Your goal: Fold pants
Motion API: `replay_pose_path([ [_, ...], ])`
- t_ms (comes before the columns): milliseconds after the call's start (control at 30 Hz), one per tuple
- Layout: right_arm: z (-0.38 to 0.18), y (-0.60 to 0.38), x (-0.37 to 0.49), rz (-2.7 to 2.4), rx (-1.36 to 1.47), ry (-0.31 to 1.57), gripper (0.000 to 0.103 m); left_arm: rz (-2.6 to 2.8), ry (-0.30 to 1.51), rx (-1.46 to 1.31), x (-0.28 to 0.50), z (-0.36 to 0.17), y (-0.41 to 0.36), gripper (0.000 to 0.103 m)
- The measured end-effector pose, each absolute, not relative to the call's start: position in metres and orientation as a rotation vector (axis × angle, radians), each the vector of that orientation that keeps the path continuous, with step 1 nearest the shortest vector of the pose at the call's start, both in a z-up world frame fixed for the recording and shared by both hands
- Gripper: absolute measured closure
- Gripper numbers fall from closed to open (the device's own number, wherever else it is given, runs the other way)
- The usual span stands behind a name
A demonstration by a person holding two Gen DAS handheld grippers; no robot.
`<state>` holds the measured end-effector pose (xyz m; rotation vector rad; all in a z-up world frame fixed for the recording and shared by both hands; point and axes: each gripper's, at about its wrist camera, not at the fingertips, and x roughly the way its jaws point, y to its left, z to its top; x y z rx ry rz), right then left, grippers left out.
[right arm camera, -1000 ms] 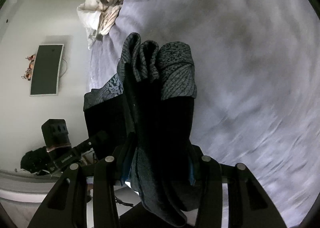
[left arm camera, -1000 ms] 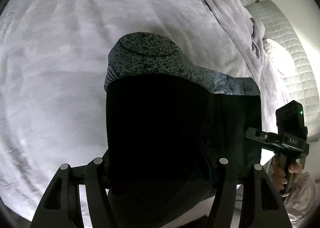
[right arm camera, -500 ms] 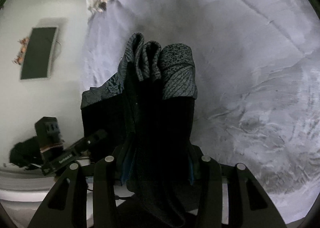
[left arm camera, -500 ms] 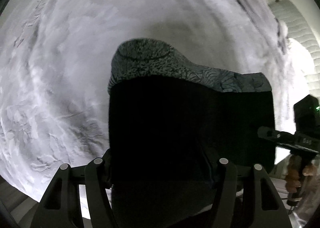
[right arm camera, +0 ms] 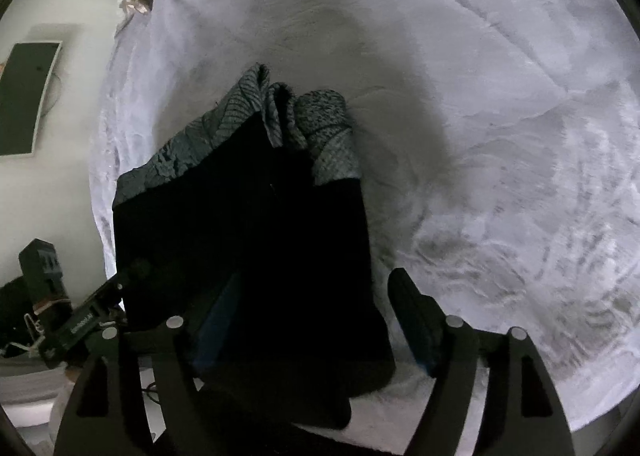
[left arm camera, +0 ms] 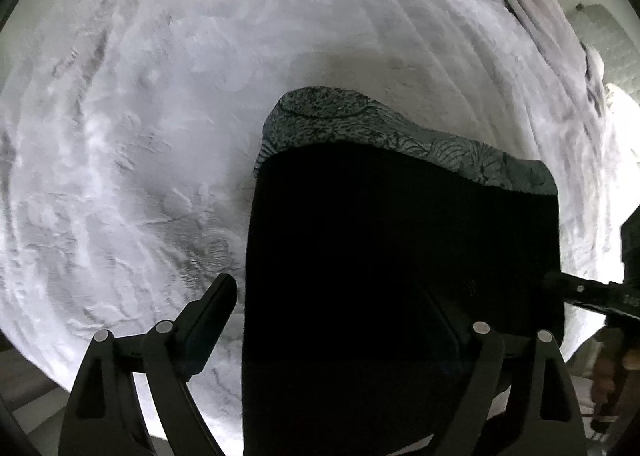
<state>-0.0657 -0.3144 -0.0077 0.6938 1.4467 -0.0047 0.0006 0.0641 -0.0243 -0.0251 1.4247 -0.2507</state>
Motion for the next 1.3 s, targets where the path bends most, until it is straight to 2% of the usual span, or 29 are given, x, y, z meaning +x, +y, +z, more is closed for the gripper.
replay_pose_path([
  [300,0.019,-0.317,-0.086,-0.066,0.598,1.445,0.025,-0.158,1.398,0.115,-0.015,-0.006,0.062,0.014],
  [700,0.062,-0.291,-0.099,-0.116,0.473,1.402,0.022,-0.188,1.388,0.151,-0.043,0.025,0.045,0.014],
  [800,0.075,-0.280,-0.093,-0.119,0.436,1.381,0.019,-0.201,1.368,0.160,-0.047,0.035,0.037,0.014],
  [833,0.078,-0.277,-0.091,-0.122,0.423,1.378,0.018,-0.202,1.363,0.165,-0.049,0.037,0.035,0.010],
  [867,0.082,-0.273,-0.088,-0.125,0.406,1.372,0.017,-0.199,1.358,0.171,-0.049,0.039,0.034,0.000],
  [967,0.088,-0.261,-0.083,-0.131,0.369,1.363,0.011,-0.199,1.347,0.179,-0.050,0.044,0.031,0.000],
  [1100,0.093,-0.249,-0.079,-0.150,0.316,1.355,0.010,-0.189,1.355,0.177,-0.051,0.047,0.031,0.000],
  [1167,0.094,-0.246,-0.080,-0.170,0.291,1.355,0.000,-0.181,1.357,0.174,-0.052,0.049,0.031,0.000],
  [1300,0.098,-0.241,-0.080,-0.198,0.256,1.342,0.000,-0.170,1.361,0.172,-0.053,0.049,0.032,0.000],
])
